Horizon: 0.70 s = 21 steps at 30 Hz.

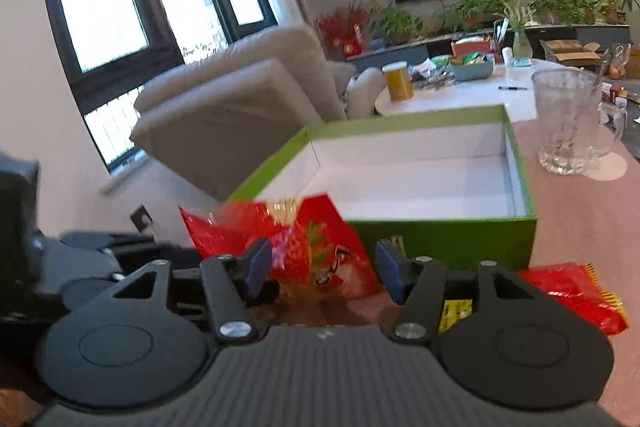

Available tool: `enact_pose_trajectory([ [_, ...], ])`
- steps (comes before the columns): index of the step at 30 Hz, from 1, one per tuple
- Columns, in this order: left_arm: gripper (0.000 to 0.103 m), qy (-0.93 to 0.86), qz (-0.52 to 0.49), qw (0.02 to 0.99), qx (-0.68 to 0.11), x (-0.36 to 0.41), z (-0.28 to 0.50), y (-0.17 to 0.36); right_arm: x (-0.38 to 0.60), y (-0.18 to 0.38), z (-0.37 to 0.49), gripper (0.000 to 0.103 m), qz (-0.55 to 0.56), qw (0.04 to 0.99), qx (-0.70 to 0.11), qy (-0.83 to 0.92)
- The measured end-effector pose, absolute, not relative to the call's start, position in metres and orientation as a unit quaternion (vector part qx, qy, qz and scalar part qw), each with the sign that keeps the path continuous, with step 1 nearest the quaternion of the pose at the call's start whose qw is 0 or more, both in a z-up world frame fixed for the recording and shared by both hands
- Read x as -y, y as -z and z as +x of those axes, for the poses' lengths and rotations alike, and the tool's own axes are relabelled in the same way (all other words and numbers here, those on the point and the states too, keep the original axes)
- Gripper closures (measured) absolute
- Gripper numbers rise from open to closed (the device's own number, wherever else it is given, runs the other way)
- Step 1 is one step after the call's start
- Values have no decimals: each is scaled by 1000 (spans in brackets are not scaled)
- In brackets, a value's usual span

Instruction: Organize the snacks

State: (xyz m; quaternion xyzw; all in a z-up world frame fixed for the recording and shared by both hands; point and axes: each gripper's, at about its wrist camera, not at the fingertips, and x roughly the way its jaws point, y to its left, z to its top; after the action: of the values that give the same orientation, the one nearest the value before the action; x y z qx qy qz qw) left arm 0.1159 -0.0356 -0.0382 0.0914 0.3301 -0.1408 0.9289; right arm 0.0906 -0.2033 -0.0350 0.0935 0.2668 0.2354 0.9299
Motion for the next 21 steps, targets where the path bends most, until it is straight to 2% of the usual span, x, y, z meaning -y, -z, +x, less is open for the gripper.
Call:
enact_pose_trajectory([
  [13, 48, 155, 105, 937, -295, 44, 108, 36, 193, 37, 97, 43, 68, 930, -256, -256],
  [15, 48, 165, 103, 939, -285, 45, 102, 29, 195, 34, 94, 50, 82, 924, -255, -274],
  [19, 49, 178, 106, 943, -261, 49, 92, 15, 194, 21, 83, 55, 74, 933, -237, -260],
  [21, 50, 182, 106, 946, -248, 52, 85, 8, 196, 16, 81, 66, 87, 931, -237, -263],
])
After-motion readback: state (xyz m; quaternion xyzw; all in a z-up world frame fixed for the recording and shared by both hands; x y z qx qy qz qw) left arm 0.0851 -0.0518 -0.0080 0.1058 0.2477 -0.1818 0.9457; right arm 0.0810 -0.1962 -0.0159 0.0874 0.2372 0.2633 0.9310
